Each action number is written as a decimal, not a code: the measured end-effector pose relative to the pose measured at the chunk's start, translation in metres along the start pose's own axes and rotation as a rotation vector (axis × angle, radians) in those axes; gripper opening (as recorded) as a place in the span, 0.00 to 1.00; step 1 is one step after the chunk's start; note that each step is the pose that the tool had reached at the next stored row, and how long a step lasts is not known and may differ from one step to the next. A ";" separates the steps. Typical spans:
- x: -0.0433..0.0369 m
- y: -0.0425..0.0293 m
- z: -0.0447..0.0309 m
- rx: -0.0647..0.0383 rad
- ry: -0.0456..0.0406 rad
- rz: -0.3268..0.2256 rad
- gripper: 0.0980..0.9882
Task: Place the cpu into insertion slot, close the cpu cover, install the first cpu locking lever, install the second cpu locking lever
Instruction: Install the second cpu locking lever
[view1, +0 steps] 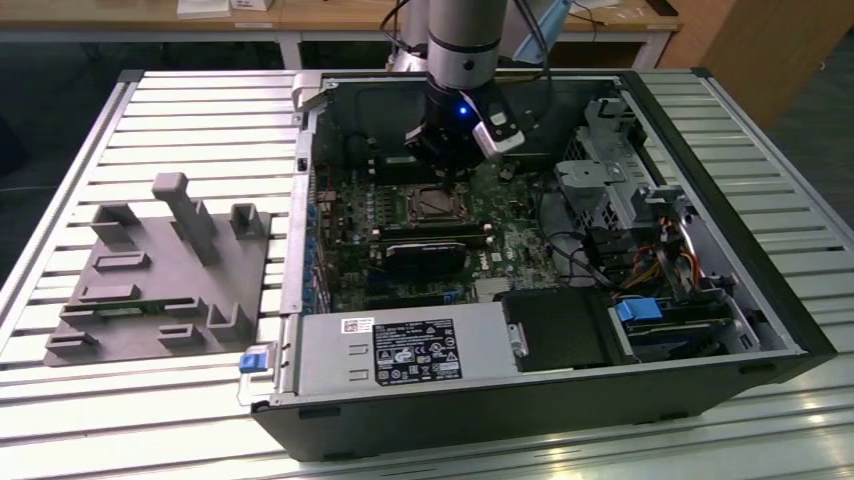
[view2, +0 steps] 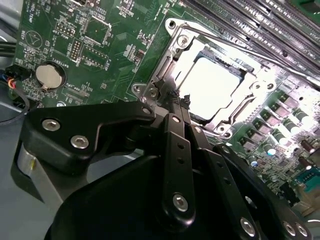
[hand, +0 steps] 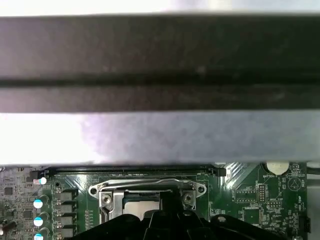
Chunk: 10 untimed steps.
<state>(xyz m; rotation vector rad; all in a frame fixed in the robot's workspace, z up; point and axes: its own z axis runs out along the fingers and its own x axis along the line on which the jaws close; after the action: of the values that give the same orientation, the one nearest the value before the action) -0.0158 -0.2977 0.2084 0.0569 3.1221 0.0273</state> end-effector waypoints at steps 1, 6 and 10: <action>-0.0001 0.0000 -0.0016 0.000 0.0001 0.000 0.02; -0.0003 0.0002 -0.0131 0.000 0.0000 0.000 0.02; -0.0004 0.0001 -0.0184 0.000 0.0000 0.000 0.02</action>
<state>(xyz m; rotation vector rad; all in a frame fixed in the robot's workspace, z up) -0.0158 -0.2979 0.2268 0.0567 3.1221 0.0276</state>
